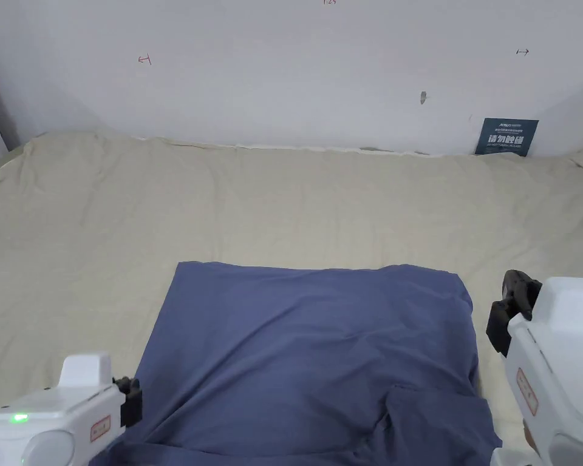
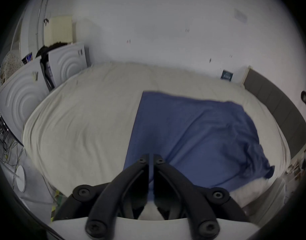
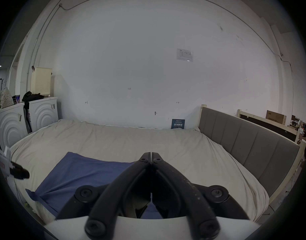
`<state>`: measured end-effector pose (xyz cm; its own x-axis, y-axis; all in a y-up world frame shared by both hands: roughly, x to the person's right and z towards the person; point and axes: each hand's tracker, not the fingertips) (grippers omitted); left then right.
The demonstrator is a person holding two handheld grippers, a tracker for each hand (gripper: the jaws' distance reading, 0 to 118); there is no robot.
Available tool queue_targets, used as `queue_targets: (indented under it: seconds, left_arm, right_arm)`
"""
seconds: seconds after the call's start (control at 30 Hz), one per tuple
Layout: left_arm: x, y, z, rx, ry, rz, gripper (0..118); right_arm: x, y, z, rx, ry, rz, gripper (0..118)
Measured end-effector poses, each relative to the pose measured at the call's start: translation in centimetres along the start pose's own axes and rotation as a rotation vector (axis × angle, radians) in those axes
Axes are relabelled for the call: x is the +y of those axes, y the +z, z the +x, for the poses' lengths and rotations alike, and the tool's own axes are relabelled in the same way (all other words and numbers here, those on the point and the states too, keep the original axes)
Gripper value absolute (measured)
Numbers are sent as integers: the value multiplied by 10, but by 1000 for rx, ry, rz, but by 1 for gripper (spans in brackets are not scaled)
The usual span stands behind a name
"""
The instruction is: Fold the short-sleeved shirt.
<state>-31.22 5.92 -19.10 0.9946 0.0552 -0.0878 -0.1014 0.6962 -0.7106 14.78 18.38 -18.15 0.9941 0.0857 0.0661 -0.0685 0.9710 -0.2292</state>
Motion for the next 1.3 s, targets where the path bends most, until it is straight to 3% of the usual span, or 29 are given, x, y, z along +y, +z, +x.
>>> queue_targets:
  seconds: [0.13,0.17,0.3,0.33,0.37,0.4,0.43,0.47,0.53,0.63,0.7,0.73,0.8,0.83,0.87,1.0,1.1,1.17,1.2,1.23,1.3]
  left_arm:
    - [-22,-18,-12,33,2,-123,113]
    - [-28,-20,-13,51,-6,-129,116]
    - [-44,-37,-14,97,-34,-149,106]
    - [-48,-44,-15,106,-34,-158,98]
    - [-52,-51,-16,110,-37,-162,84]
    - [-58,-54,-17,107,-39,-158,59]
    - [-64,-57,-17,96,-51,-160,26]
    - [-65,-58,-14,81,-58,-178,16]
    - [-68,-53,-8,38,-45,-149,6]
    - [-67,-50,0,77,-91,-134,5]
    - [-66,-44,-1,68,-92,-110,4]
    - [-64,-41,0,62,-84,-98,4]
    - [-59,-33,0,54,-69,-79,4]
    - [-57,-29,0,49,-65,-74,4]
    - [-55,-27,0,46,-59,-66,4]
    - [-47,-24,-1,38,-42,-53,4]
    - [-46,-24,0,42,-46,-46,4]
    - [-45,-25,0,41,-44,-47,4]
    - [-44,-25,0,43,-42,-50,4]
    - [-43,-25,1,47,-36,-50,4]
    - [-39,-24,-2,42,-9,-44,4]
  right_arm:
    - [-3,-4,0,-1,-12,-18,2]
    - [-4,-4,0,1,-13,-23,2]
    - [-11,-5,1,-1,-15,-43,2]
    - [-13,-4,2,-2,-16,-50,2]
    - [-15,-4,3,-3,-18,-59,2]
    - [-18,-3,4,-5,-23,-67,2]
    - [-14,-4,3,-5,-28,-76,2]
    - [-16,-3,5,-7,-32,-86,2]
    - [-18,-2,7,-16,-41,-110,3]
    - [-42,-4,24,-27,-72,-205,10]
    - [-67,-12,34,-15,-90,-333,45]
    - [-79,-16,37,-16,-95,-405,72]
    - [-110,-21,44,-47,-111,-531,98]
    - [-127,-23,46,-62,-112,-587,108]
    - [-145,-27,50,-59,-108,-639,110]
    - [-200,-37,52,-31,-90,-779,104]
    - [-216,-37,53,2,-137,-796,74]
    - [-210,-27,40,53,-159,-779,40]
    - [-208,-25,39,78,-167,-760,14]
    - [-202,-23,36,78,-158,-758,7]
    - [-193,-27,43,70,-90,-716,6]
